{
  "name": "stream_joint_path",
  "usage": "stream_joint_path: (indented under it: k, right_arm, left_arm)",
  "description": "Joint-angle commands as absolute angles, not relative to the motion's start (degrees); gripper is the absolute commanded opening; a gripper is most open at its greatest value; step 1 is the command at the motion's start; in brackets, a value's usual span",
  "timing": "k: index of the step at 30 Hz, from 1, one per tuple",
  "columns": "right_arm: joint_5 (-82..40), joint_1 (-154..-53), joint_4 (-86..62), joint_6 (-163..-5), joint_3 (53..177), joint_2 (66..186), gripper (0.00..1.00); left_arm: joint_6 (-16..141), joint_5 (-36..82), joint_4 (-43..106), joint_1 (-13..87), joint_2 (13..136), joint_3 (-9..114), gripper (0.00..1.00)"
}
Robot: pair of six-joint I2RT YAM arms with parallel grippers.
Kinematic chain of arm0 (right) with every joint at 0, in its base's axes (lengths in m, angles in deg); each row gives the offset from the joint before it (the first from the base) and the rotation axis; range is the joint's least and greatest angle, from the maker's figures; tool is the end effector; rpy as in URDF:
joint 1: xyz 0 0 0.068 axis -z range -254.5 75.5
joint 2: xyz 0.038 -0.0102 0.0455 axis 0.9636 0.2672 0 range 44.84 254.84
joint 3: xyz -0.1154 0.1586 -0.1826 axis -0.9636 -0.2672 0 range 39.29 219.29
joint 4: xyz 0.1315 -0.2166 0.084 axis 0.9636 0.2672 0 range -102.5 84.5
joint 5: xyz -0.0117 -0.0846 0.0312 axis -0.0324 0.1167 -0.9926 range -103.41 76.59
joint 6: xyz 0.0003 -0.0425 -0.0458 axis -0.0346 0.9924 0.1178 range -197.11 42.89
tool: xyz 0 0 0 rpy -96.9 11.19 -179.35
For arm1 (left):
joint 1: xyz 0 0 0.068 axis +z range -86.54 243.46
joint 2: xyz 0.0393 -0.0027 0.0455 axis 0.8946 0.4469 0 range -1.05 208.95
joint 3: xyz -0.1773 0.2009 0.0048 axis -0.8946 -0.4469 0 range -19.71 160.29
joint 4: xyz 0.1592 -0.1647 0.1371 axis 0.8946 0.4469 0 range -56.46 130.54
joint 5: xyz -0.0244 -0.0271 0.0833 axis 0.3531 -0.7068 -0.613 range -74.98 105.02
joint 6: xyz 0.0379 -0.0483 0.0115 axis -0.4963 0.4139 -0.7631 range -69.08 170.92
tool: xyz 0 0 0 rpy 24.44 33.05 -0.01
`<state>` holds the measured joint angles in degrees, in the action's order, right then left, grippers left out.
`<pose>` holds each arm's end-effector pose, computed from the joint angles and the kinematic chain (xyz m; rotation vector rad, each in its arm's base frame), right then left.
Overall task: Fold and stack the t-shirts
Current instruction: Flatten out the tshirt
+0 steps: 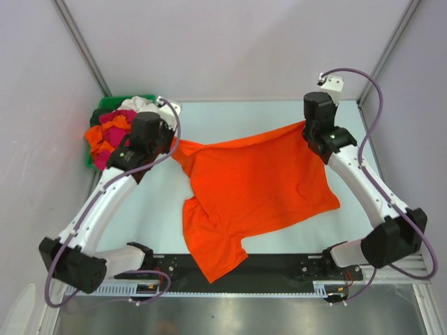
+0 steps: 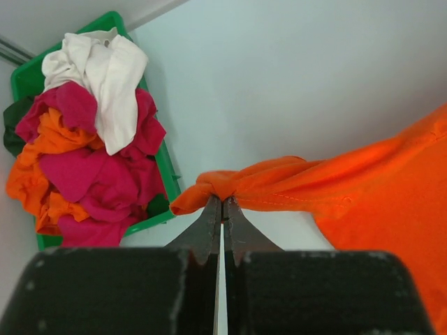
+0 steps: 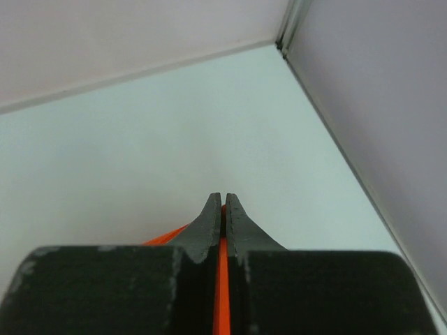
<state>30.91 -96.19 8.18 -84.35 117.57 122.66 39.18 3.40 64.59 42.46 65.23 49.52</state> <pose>0.3070 0.0863 0.3913 0.2757 1.8174 -0.3893 0.2552 -0.0877 0.3667 0.4574 2.0007 0.1087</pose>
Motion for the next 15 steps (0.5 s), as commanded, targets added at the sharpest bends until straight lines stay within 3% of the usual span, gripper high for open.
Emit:
stream_joint_path:
  k: [1,8,15]
  right_arm:
    - [27.4,-93.5,4.5,-88.4,119.3,127.6,0.0]
    - [24.7,-89.8,1.9,-89.1,123.8,139.0,0.0]
    - [22.8,-85.3,2.7,-90.8,131.8,150.6,0.0]
  left_arm:
    - [37.7,2.4,53.1,43.9,70.2,50.8,0.0]
    - [38.3,-0.2,48.0,45.1,83.0,57.8,0.0]
    - [39.1,-3.3,46.9,47.0,99.1,74.9,0.0]
